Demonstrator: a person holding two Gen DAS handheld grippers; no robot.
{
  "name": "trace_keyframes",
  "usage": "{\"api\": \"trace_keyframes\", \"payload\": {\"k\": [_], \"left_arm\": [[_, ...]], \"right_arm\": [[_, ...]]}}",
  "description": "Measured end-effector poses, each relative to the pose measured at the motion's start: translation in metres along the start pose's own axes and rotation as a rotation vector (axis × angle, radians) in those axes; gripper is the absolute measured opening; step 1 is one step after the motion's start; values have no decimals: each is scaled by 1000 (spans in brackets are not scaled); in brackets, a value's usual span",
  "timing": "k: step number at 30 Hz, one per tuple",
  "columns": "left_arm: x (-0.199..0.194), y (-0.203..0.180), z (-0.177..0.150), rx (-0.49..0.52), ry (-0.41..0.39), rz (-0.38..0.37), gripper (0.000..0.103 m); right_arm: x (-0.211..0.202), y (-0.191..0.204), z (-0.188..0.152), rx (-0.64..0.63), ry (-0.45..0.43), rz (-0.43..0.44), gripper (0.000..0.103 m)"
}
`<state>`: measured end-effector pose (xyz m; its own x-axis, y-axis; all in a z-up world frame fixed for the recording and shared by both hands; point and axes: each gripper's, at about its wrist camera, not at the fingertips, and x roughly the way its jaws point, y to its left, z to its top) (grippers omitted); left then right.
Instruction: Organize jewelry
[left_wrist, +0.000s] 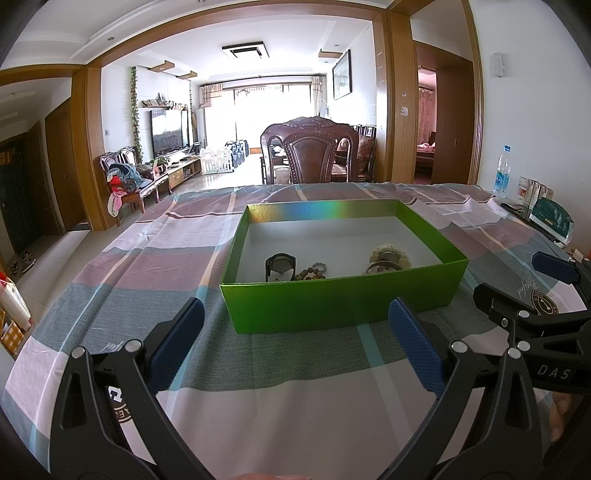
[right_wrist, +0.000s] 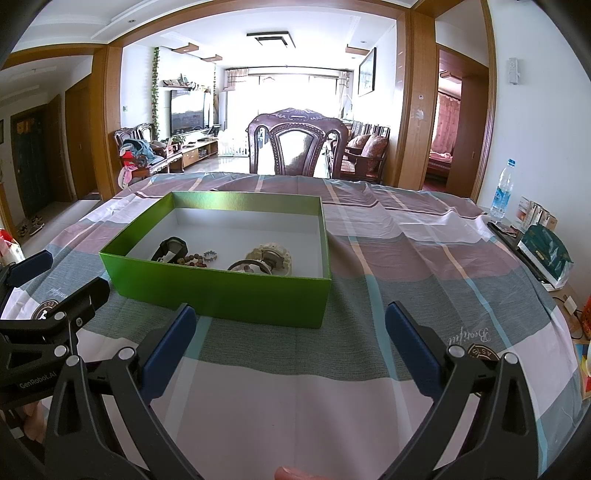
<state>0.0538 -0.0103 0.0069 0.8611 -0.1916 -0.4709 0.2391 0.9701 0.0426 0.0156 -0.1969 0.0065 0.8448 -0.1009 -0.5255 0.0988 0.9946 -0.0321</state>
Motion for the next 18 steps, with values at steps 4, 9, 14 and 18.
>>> {"api": "trace_keyframes", "payload": {"k": [4, 9, 14, 18], "left_arm": [[0, 0, 0, 1, 0, 1, 99], [0, 0, 0, 0, 1, 1, 99], [1, 0, 0, 0, 1, 1, 99], [0, -1, -2, 2, -1, 3, 99]], "right_arm": [[0, 0, 0, 0, 0, 0, 100], [0, 0, 0, -1, 0, 0, 100], [0, 0, 0, 0, 1, 0, 100], [0, 0, 0, 0, -1, 0, 100]]}}
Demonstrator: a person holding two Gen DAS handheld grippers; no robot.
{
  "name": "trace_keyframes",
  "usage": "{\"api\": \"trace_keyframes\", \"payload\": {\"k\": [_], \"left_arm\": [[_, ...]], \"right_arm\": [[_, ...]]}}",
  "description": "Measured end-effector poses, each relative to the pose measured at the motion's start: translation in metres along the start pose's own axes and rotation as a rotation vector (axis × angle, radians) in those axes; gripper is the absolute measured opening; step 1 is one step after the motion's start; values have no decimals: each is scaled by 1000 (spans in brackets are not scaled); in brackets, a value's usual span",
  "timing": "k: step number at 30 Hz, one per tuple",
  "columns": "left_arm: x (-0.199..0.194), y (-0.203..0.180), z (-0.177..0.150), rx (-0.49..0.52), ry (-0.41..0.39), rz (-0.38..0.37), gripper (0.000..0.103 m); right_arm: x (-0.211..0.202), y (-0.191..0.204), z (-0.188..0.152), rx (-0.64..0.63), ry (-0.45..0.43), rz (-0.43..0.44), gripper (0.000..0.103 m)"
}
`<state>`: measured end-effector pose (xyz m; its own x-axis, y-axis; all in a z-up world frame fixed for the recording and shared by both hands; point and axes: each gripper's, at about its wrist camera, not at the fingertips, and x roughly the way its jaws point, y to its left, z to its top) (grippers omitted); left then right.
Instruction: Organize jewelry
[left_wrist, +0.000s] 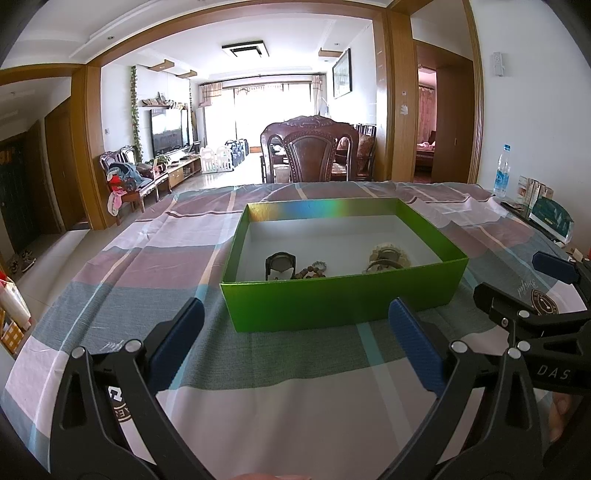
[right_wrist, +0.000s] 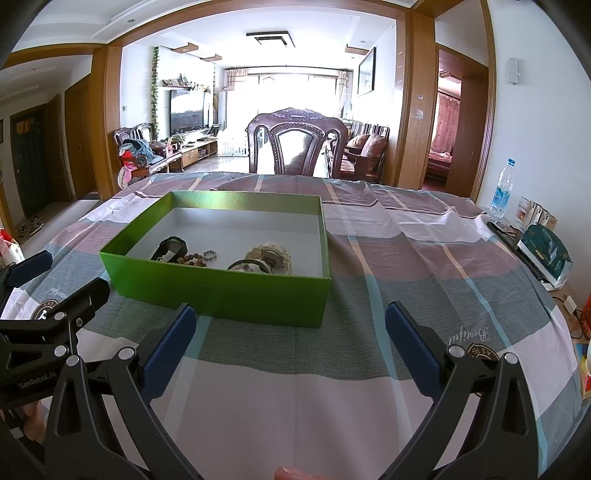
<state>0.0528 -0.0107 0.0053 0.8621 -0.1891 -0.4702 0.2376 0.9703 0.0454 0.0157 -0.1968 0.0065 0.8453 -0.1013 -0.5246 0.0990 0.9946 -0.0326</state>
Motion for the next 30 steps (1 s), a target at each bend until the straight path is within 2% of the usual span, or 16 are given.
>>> {"api": "trace_keyframes", "payload": {"k": [30], "left_arm": [[1, -1, -7, 2, 32, 13, 99]], "right_arm": [[0, -2, -6, 1, 6, 10, 100]]}}
